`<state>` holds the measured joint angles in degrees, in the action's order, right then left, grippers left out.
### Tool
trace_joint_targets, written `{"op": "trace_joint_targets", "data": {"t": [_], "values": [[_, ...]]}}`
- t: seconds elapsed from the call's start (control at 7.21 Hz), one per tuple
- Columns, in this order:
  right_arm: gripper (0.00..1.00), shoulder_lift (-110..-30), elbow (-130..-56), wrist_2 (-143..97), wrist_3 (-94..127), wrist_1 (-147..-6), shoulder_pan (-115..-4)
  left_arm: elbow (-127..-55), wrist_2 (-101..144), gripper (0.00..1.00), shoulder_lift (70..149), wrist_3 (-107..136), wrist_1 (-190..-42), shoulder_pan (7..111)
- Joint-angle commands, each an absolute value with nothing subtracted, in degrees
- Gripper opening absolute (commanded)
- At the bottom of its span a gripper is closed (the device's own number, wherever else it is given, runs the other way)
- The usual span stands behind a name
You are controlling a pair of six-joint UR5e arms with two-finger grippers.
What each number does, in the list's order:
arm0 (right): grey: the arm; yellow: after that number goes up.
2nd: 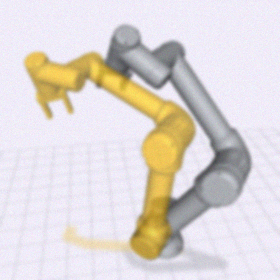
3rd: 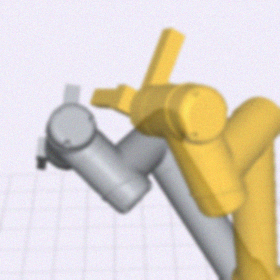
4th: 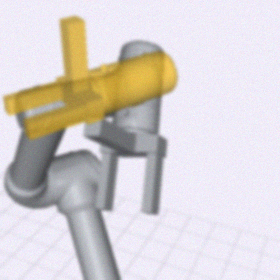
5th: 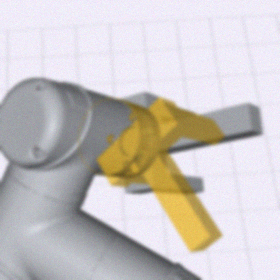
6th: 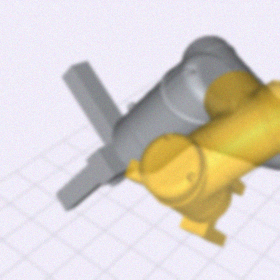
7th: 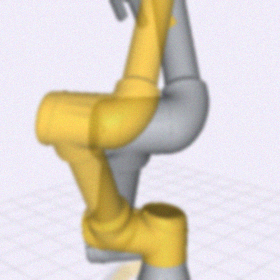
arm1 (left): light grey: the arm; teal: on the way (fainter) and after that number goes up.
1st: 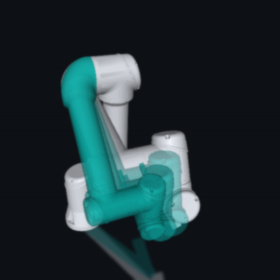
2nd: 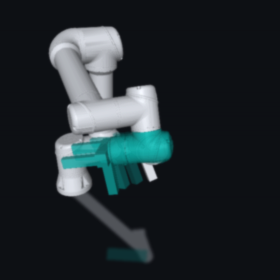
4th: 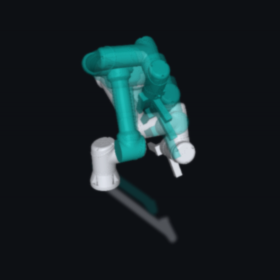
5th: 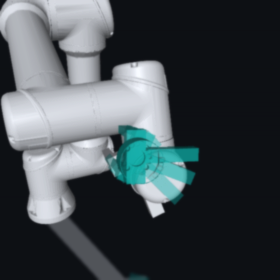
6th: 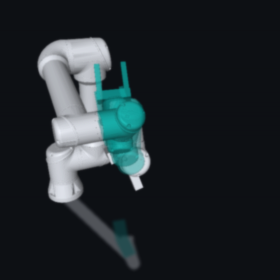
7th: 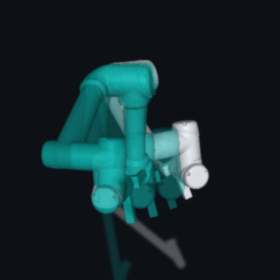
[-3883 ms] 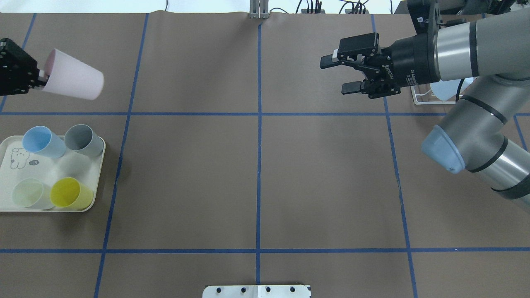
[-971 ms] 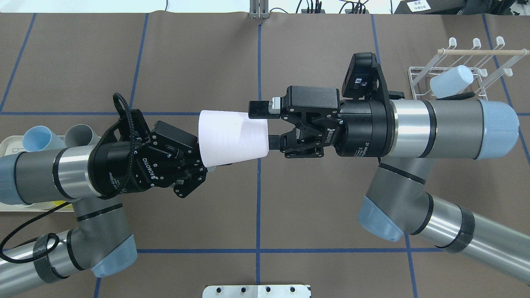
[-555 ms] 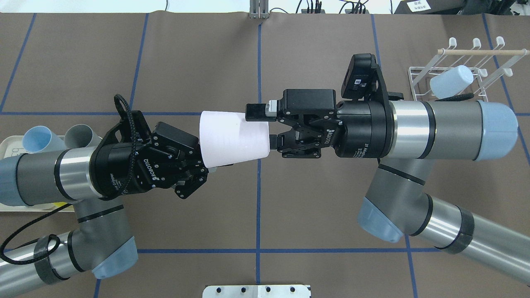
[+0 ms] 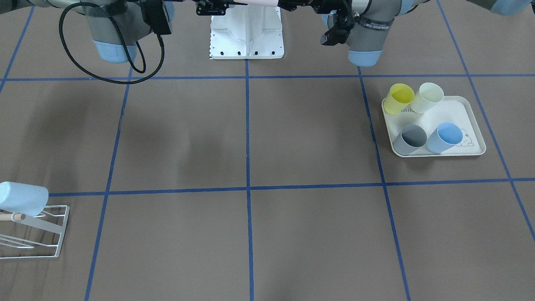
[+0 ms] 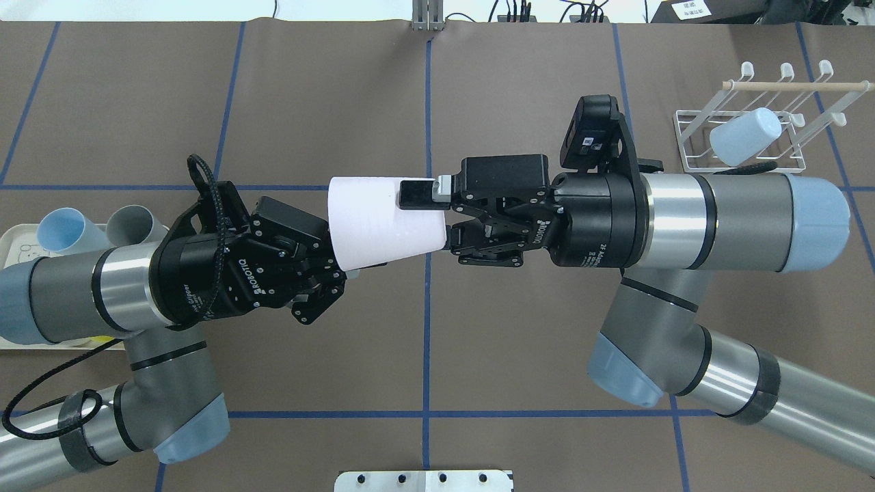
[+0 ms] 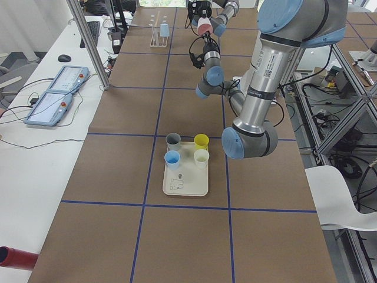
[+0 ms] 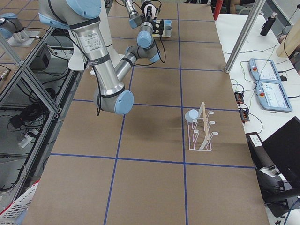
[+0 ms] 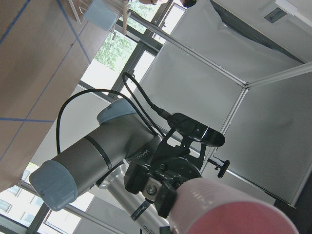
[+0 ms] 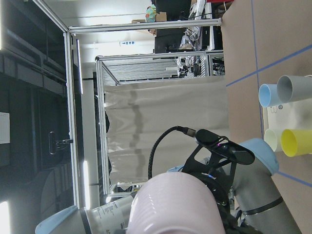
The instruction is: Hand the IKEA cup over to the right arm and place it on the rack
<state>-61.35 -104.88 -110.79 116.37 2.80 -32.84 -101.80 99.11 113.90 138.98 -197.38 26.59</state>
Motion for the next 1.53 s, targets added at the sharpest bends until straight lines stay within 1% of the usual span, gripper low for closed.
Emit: {"op": "trace_joint_targets", "data": {"t": [0.0,0.14,0.42,0.55,0.69,0.83,0.97,1.11,1.25,1.39], "values": [[0.20,-61.61,-104.94,-110.74,116.37,2.90,-32.96,-101.78,99.05,0.48,113.73,138.78,-197.49,26.54],[0.19,-61.70,-105.03,-110.74,116.28,3.07,-33.05,-102.04,99.05,0.99,113.47,138.69,-197.58,26.63],[0.19,-62.57,-104.94,-110.31,116.72,5.27,-34.61,-102.74,95.22,1.00,111.72,138.25,-197.67,27.33],[0.19,-64.23,-104.85,-109.43,116.72,5.10,-36.46,-102.57,94.49,1.00,109.27,137.21,-197.40,28.81],[0.20,-67.55,-104.42,-108.29,116.11,4.75,-38.74,-101.87,95.00,1.00,106.29,132.24,-196.71,31.00],[0.20,-70.20,-103.54,-108.37,114.97,3.88,-42.85,-100.65,95.10,1.00,103.56,127.92,-195.92,33.90],[0.21,-72.31,-103.27,-110.37,111.13,-0.92,-49.85,-99.24,95.53,1.00,102.58,127.27,-193.12,37.23],[0.20,-72.42,-103.36,-118.40,103.61,-9.06,-57.23,-98.45,101.11,1.00,101.09,125.70,-187.96,43.18],[0.20,-72.77,-103.79,-123.35,96.57,-15.75,-62.87,-98.52,112.04,1.00,100.81,121.68,-181.56,51.07],[0.20,-75.47,-103.71,-124.62,91.72,-19.13,-66.50,-98.44,120.24,1.00,100.72,117.90,-176.01,58.29]]}}
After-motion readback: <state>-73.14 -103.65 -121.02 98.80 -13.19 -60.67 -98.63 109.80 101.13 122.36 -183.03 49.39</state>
